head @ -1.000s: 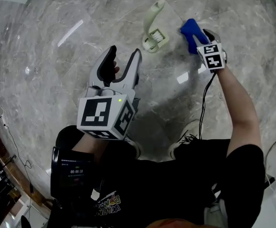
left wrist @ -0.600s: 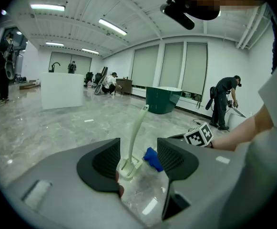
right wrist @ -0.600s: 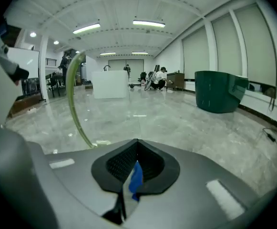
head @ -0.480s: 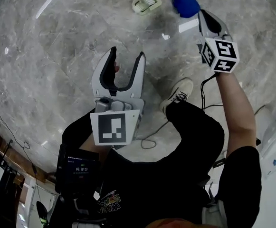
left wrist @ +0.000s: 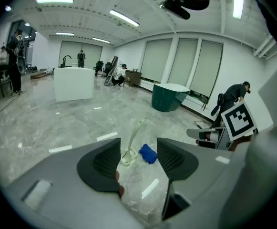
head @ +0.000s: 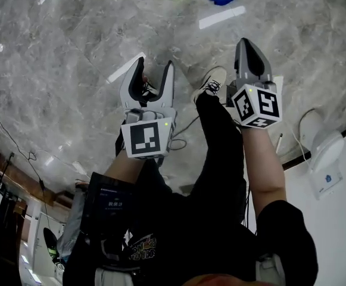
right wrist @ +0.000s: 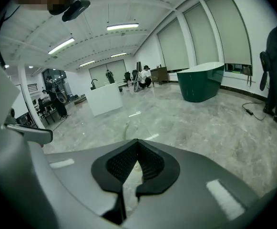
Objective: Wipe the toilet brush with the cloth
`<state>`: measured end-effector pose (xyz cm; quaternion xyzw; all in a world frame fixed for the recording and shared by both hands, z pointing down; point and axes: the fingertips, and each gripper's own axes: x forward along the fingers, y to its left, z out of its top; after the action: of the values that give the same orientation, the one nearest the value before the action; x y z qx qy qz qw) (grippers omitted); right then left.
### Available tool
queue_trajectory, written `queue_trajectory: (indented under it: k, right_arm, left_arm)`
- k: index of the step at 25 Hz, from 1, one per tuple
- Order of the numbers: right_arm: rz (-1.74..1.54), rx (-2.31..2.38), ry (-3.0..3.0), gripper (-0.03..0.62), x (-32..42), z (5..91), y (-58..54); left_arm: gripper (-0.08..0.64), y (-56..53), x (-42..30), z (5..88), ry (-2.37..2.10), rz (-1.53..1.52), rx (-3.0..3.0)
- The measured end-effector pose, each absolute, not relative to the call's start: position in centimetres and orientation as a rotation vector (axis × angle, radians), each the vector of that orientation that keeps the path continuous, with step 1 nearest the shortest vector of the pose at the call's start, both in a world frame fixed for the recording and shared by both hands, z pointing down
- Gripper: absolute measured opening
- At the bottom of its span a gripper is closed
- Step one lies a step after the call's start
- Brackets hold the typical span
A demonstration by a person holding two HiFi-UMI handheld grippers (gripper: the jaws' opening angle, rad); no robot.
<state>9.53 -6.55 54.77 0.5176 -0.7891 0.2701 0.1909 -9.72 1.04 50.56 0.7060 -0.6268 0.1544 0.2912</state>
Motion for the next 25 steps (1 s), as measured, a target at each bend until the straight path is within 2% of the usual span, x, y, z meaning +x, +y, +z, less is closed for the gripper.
queue_trajectory:
  k: [7, 13, 18, 25]
  right_arm:
    - [0.776, 1.474, -2.250, 0.003, 9.4, 38.2, -2.0]
    - [0.695, 1.501, -2.360, 0.003, 8.4, 25.1, -3.4]
    - [0.597, 1.404, -2.442, 0.003, 10.0, 15.1, 0.4]
    - [0.572, 1.414, -2.540, 0.003, 9.1, 5.9, 1.7]
  left_arm:
    - [0.241, 4.7, -9.1, 35.6, -1.654, 0.434, 1.962]
    - [0.238, 2.3, -10.0, 23.3, -1.806, 0.437, 2.063]
    - [0.232, 5.6, -7.0, 13.2, -1.902, 0.301, 2.004]
    - [0.230, 8.0, -6.9, 6.1, -1.927, 0.153, 2.049]
